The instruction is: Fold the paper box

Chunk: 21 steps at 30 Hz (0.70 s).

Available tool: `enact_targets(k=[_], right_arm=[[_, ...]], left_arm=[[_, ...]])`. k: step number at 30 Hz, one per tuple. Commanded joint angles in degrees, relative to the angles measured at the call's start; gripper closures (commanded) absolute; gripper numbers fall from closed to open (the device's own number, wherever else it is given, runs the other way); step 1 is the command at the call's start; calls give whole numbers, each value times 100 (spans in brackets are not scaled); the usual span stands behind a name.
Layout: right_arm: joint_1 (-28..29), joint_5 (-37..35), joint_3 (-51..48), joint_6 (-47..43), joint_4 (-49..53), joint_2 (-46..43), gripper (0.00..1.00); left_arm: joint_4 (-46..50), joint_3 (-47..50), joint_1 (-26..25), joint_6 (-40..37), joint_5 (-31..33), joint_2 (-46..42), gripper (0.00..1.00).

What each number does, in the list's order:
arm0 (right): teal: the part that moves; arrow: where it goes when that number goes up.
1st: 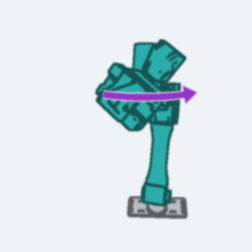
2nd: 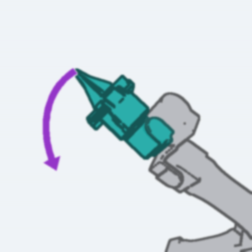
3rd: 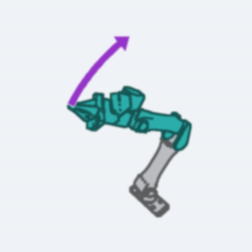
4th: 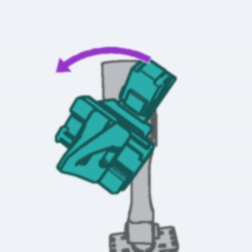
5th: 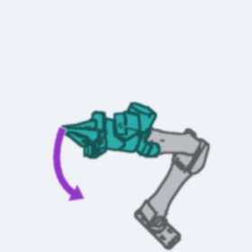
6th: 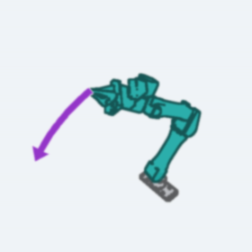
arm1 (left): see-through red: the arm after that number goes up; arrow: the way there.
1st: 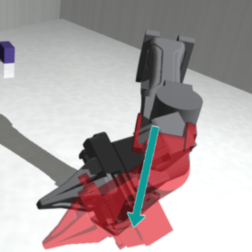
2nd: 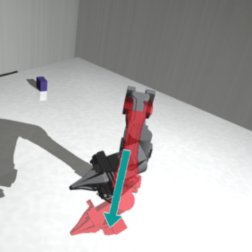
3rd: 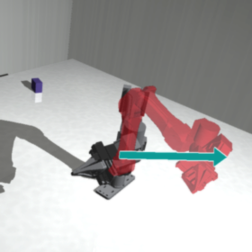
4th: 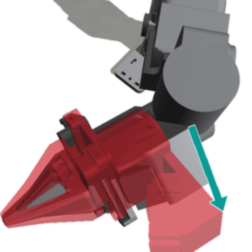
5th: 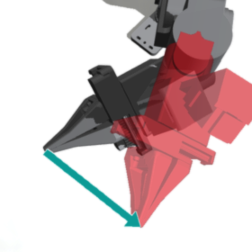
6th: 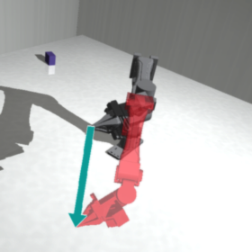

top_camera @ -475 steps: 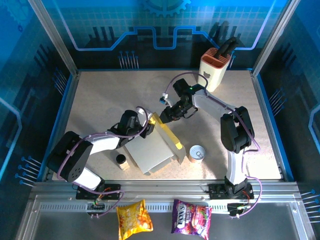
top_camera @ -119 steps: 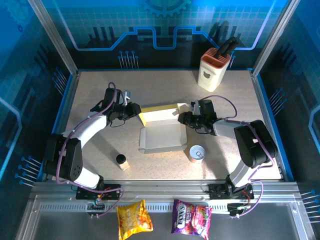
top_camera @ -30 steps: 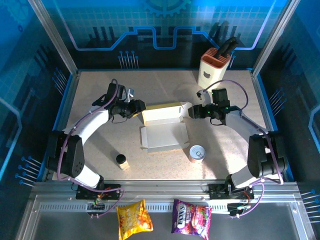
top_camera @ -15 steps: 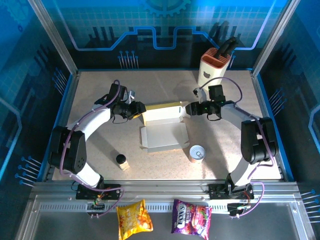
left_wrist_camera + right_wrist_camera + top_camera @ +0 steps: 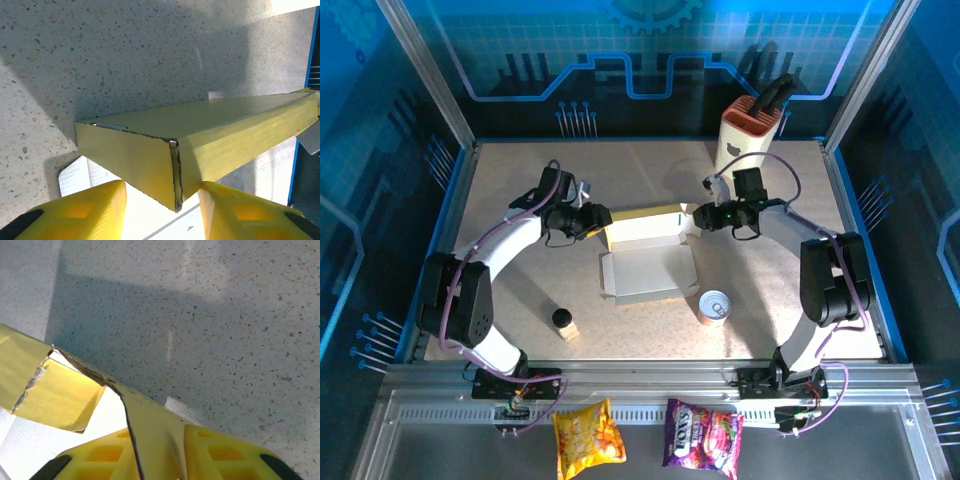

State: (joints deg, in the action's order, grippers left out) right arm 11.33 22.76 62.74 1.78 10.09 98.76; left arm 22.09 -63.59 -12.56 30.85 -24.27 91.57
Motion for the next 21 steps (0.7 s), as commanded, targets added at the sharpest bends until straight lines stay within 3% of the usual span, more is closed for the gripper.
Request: enact_targets(k=[1, 13, 21], right_arm=[[127, -191, 30, 198, 74, -126, 79], [1052, -1536, -277, 1047, -252, -677, 84], [1307, -1530, 245, 933, -644, 8, 84]], left_arm=[[230, -129, -36, -154, 46, 12, 57], [296, 13, -115, -150, -20, -221, 57], [470, 253, -115, -224, -77, -651, 56]])
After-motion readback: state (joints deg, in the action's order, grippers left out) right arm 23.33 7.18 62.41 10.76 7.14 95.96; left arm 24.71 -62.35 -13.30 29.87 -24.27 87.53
